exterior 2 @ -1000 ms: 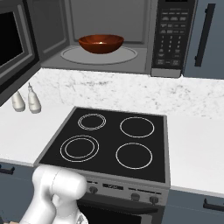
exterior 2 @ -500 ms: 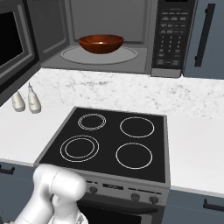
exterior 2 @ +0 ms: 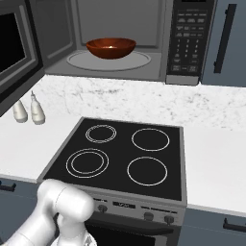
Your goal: Open the microwave, place the bowl with waffle inside the microwave, then close the microwave door and turn it on.
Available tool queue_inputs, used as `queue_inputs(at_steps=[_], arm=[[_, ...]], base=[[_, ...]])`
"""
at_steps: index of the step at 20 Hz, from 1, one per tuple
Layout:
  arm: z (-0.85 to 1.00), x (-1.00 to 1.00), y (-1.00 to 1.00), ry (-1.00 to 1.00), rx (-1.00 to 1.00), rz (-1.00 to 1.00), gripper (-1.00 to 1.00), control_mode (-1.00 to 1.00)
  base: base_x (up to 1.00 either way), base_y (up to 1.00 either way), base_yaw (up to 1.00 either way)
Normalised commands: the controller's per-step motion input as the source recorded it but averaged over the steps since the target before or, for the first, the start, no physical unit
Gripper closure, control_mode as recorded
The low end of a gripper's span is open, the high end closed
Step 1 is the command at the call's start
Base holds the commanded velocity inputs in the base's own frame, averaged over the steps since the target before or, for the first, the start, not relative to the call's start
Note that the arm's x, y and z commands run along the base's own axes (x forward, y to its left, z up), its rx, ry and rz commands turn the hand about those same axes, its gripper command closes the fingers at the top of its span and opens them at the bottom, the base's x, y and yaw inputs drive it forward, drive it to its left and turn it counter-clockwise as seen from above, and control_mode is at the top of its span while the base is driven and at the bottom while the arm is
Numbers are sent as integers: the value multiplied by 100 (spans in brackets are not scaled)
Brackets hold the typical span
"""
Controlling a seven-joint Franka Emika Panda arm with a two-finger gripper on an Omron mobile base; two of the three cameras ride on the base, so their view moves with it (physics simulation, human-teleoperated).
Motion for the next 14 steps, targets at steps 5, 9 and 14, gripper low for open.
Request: queue_inputs(at_steps=[5, 9, 14], arm=[[-25, 100, -31, 0, 0, 0, -100, -100], [-24, 100, -16, 0, 0, 0, -100, -100], [-11, 100, -41, 1, 2, 3, -100, -100]], base=[[0, 0, 0], [0, 0, 0], [0, 0, 0]])
